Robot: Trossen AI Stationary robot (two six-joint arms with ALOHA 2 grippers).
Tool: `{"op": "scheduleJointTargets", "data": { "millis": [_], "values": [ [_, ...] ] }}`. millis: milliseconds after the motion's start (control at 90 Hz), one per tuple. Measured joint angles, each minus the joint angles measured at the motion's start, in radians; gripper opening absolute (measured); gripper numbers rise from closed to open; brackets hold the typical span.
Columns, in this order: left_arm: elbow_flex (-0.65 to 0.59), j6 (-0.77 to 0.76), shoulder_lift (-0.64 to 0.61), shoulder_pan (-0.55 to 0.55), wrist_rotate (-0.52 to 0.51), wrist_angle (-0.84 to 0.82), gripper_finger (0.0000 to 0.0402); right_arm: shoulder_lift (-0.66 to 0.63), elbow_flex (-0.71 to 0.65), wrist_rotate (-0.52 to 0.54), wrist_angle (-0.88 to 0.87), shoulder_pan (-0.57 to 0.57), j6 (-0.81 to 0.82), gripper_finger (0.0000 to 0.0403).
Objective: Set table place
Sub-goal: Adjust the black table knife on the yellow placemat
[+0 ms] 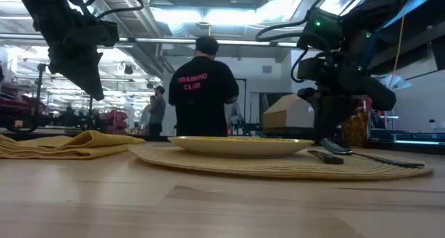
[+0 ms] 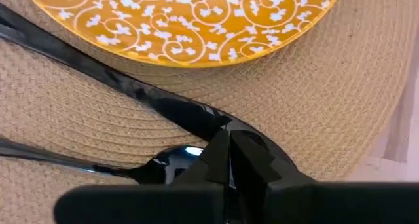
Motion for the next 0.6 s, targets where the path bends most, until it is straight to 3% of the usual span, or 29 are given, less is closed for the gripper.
{"op": "scheduleJointTargets", "data": {
  "millis": [600],
  "values": [
    [0.000,0.000,0.000,0.000,0.000,0.000,0.0000,0.000,0.000,-0.036,0.035,-0.012,-0.003,0.0000]
  ]
}}
